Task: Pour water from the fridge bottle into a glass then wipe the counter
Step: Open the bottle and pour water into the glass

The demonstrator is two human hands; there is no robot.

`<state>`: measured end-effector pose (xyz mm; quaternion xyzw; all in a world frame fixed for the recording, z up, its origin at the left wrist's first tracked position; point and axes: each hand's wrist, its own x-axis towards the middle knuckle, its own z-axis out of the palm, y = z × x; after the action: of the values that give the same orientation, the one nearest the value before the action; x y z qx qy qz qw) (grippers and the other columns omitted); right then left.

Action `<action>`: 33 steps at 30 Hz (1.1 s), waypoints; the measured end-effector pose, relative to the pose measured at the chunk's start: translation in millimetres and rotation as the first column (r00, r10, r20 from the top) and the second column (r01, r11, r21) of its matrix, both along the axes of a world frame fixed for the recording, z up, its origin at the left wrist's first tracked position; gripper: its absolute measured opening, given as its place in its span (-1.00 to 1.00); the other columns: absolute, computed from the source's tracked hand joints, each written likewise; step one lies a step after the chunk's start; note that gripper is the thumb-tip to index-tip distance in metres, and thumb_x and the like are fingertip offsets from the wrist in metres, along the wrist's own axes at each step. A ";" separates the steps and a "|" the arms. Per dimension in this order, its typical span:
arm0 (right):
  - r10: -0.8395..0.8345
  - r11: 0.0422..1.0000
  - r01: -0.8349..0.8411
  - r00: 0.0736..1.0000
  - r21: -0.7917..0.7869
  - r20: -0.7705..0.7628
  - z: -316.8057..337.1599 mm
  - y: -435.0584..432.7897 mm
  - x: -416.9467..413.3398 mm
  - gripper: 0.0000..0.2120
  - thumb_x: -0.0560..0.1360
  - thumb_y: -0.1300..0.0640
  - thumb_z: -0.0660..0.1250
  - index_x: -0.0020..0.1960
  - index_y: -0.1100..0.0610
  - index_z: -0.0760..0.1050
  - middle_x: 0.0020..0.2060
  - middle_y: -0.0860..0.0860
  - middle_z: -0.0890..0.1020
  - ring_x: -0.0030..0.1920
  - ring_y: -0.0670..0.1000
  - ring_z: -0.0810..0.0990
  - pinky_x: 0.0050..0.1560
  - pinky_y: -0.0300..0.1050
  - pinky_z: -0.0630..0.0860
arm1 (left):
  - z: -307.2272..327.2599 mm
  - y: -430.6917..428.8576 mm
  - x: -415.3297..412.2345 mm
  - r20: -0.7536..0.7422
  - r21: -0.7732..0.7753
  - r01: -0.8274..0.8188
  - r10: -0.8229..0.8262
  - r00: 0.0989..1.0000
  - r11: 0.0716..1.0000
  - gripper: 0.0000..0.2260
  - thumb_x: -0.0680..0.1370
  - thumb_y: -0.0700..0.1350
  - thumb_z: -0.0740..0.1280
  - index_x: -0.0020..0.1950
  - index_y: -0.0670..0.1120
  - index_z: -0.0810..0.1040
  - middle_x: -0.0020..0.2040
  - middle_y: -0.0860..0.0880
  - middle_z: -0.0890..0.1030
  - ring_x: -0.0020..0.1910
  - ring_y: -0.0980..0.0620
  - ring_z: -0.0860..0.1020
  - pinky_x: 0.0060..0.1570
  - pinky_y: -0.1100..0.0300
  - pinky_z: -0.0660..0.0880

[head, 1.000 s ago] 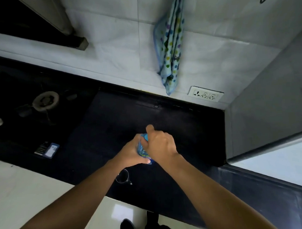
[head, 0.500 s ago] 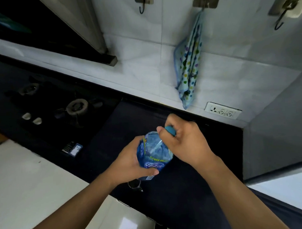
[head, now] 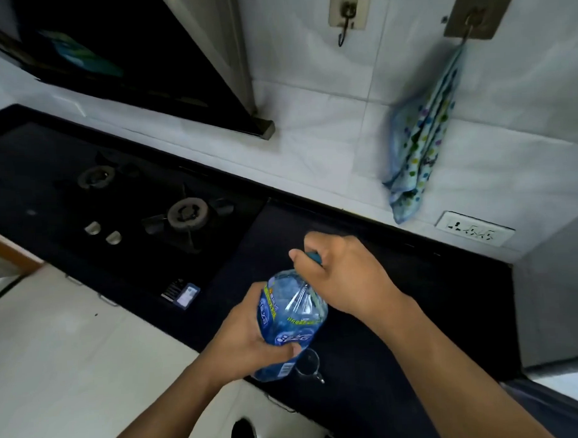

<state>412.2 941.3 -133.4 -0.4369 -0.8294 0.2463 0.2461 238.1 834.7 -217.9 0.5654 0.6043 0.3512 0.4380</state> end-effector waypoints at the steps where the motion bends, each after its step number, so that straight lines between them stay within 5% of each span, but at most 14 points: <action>1: 0.042 0.999 -0.042 0.999 0.008 -0.003 3.5 -0.5 -5.2 -0.59 0.55 -0.11 0.29 -0.32 0.13 0.30 -0.51 0.03 0.40 -0.45 0.04 0.41 -0.42 0.00 0.39 | 1.2 1.9 -8.6 0.004 0.007 0.025 -0.025 1.000 1.000 -0.26 0.28 -0.01 0.66 0.33 0.23 0.36 0.19 0.13 0.63 0.16 0.13 0.64 0.04 0.23 0.61; 5: 0.199 0.979 -0.202 0.967 0.001 -0.158 12.8 -1.1 -21.8 -0.71 0.57 -0.01 0.33 -0.26 0.08 0.41 -0.45 0.02 0.49 -0.43 0.00 0.44 -0.42 -0.03 0.40 | 6.6 12.1 -48.5 0.064 0.029 0.144 -0.146 0.987 0.989 -0.30 0.29 -0.11 0.64 0.33 0.13 0.42 0.16 0.03 0.64 0.15 0.00 0.65 0.07 0.09 0.63; 8: 0.247 0.969 -0.242 0.950 0.046 -0.189 6.5 -0.4 -21.4 -0.88 0.61 0.10 0.32 -0.09 0.07 0.54 -0.23 -0.09 0.59 -0.19 -0.05 0.57 -0.16 -0.17 0.50 | 6.5 20.9 -69.0 0.080 -0.006 0.193 -0.192 0.978 0.981 -0.36 0.26 -0.09 0.64 0.26 0.18 0.48 0.13 0.06 0.67 0.10 0.06 0.67 0.05 0.14 0.61; 10: -0.008 1.000 0.008 1.000 0.024 0.004 -4.1 -6.2 -28.6 -0.75 0.63 -0.01 0.24 -0.17 0.06 0.48 -0.28 -0.06 0.57 -0.22 -0.01 0.58 -0.20 -0.06 0.49 | 4.8 25.2 -74.8 0.014 -0.036 0.190 -0.190 0.982 0.981 -0.39 0.22 0.02 0.65 0.19 0.24 0.48 0.09 0.18 0.67 0.04 0.20 0.66 0.02 0.26 0.58; 12: -0.333 0.930 0.366 0.873 -0.026 0.356 -18.2 -12.5 -43.0 -0.58 0.63 -0.20 0.13 -0.29 0.04 0.36 -0.31 0.03 0.56 -0.21 0.14 0.61 -0.26 -0.06 0.43 | -0.2 26.6 -75.4 -0.138 -0.037 0.189 -0.193 0.971 0.981 -0.37 0.17 0.12 0.63 0.16 0.27 0.44 0.04 0.28 0.65 -0.01 0.32 0.63 -0.07 0.41 0.54; 14: -0.421 0.843 0.524 0.786 -0.125 0.453 -30.6 -18.4 -55.0 -0.54 0.62 -0.25 0.11 -0.30 0.04 0.34 -0.27 0.07 0.59 -0.19 0.16 0.60 -0.23 -0.08 0.41 | -5.4 25.8 -77.1 -0.192 -0.025 0.218 -0.219 0.957 0.976 -0.36 0.15 0.15 0.61 0.14 0.29 0.41 0.03 0.32 0.62 -0.02 0.37 0.60 -0.12 0.47 0.50; 17: -0.297 0.939 0.300 0.954 -0.167 0.042 -25.8 -37.2 -53.5 -0.66 0.62 -0.06 0.26 -0.27 0.08 0.41 -0.37 -0.01 0.51 -0.33 0.03 0.49 -0.28 -0.08 0.43 | -6.8 27.9 -93.9 -0.141 -0.038 0.322 -0.324 0.936 0.946 -0.34 0.16 0.12 0.63 0.17 0.30 0.42 0.06 0.36 0.61 0.00 0.35 0.61 -0.11 0.52 0.47; 20: -0.059 0.992 0.035 0.978 -0.120 -0.201 -19.2 -55.9 -40.1 -0.91 0.60 0.09 0.32 0.06 -0.01 0.59 -0.11 -0.05 0.60 -0.13 -0.05 0.58 -0.11 -0.25 0.49 | -7.1 35.3 -113.3 0.034 -0.074 0.449 -0.448 0.893 0.890 -0.35 0.22 0.00 0.67 0.21 0.27 0.48 0.11 0.15 0.67 0.08 0.14 0.66 0.01 0.29 0.57; 23: -0.285 0.952 0.281 0.958 -0.120 -0.024 -23.3 -62.5 -42.3 -0.77 0.62 -0.02 0.26 -0.15 0.02 0.55 -0.30 -0.04 0.58 -0.33 -0.02 0.54 -0.29 -0.09 0.45 | -7.2 36.0 -113.9 -0.062 -0.089 0.464 -0.470 0.880 0.881 -0.30 0.18 0.08 0.66 0.23 0.33 0.43 0.12 0.27 0.64 0.08 0.25 0.64 0.04 0.28 0.58; 25: -0.492 0.841 0.532 0.828 -0.100 0.269 -24.1 -61.3 -51.9 -0.51 0.62 -0.20 0.18 -0.35 0.10 0.41 -0.47 -0.01 0.49 -0.44 0.03 0.48 -0.41 -0.11 0.34 | -7.8 34.3 -107.9 -0.199 -0.046 0.459 -0.458 0.866 0.887 -0.29 0.15 0.17 0.63 0.22 0.35 0.39 0.10 0.38 0.57 0.05 0.38 0.59 -0.05 0.45 0.52; 27: -0.555 0.754 0.640 0.742 -0.149 0.377 -29.1 -62.0 -56.9 -0.45 0.59 -0.29 0.15 -0.37 0.09 0.37 -0.47 -0.02 0.47 -0.45 0.00 0.45 -0.46 -0.13 0.28 | -10.4 33.4 -104.0 -0.265 -0.007 0.454 -0.439 0.859 0.891 -0.32 0.13 0.20 0.60 0.18 0.32 0.39 0.08 0.38 0.54 0.03 0.40 0.57 -0.11 0.48 0.50; 31: -0.538 0.815 0.568 0.816 -0.116 0.213 -37.2 -73.2 -54.5 -0.51 0.62 -0.18 0.20 -0.36 0.11 0.30 -0.52 0.01 0.43 -0.51 0.04 0.39 -0.52 -0.08 0.23 | -17.3 32.4 -105.4 -0.221 -0.004 0.473 -0.462 0.859 0.881 -0.32 0.14 0.15 0.63 0.16 0.32 0.40 0.09 0.35 0.55 0.03 0.36 0.59 -0.08 0.46 0.53; 33: -0.442 0.887 0.447 0.895 -0.116 0.066 -39.1 -79.4 -51.2 -0.66 0.62 -0.03 0.26 -0.28 0.09 0.39 -0.46 0.03 0.49 -0.46 0.06 0.44 -0.46 0.00 0.36 | -20.5 32.2 -108.9 -0.178 -0.028 0.488 -0.485 0.856 0.872 -0.29 0.15 0.13 0.65 0.19 0.33 0.39 0.11 0.36 0.56 0.05 0.36 0.60 -0.07 0.47 0.52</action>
<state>360.9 861.9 -172.5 -0.6345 -0.6944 0.2277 0.2518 129.2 866.9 -238.5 0.7329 0.4755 0.1825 0.4512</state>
